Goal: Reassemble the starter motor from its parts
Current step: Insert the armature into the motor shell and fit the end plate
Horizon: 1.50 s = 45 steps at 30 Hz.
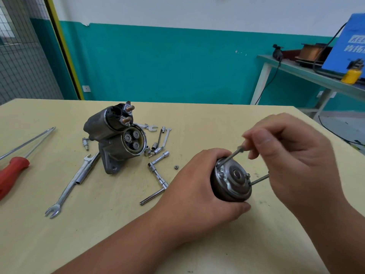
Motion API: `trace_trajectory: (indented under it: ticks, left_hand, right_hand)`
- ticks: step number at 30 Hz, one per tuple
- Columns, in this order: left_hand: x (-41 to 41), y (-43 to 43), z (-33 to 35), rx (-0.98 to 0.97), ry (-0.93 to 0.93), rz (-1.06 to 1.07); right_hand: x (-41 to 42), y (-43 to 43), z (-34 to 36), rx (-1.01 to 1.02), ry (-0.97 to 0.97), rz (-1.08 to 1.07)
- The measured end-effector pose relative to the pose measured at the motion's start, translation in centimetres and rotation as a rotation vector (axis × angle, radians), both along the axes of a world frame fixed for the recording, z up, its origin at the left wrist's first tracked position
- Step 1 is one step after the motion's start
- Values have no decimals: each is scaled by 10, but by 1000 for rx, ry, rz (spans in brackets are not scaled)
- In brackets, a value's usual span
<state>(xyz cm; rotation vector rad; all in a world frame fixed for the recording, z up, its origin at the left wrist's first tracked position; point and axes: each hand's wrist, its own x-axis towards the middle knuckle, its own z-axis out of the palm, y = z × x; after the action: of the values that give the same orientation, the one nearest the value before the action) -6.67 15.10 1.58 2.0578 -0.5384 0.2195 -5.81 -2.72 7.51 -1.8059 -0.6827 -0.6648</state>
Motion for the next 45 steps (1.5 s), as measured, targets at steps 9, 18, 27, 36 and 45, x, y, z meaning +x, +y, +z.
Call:
trace_trajectory:
  ticks: [9, 18, 27, 36, 45]
  left_hand:
    - [2, 3, -2, -101, 54, 24]
    - [9, 11, 1, -402, 107, 136]
    - [4, 13, 8, -478, 29, 190]
    - [1, 17, 14, -280, -184, 201]
    - [-1, 19, 12, 34, -337, 47]
  right_hand:
    - [4, 6, -6, -96, 114, -28]
    - [8, 3, -6, -140, 107, -109]
    - [8, 4, -9, -179, 216, -3]
    - [-2, 10, -10, -328, 399, 95]
    - [-1, 16, -7, -452, 369, 131]
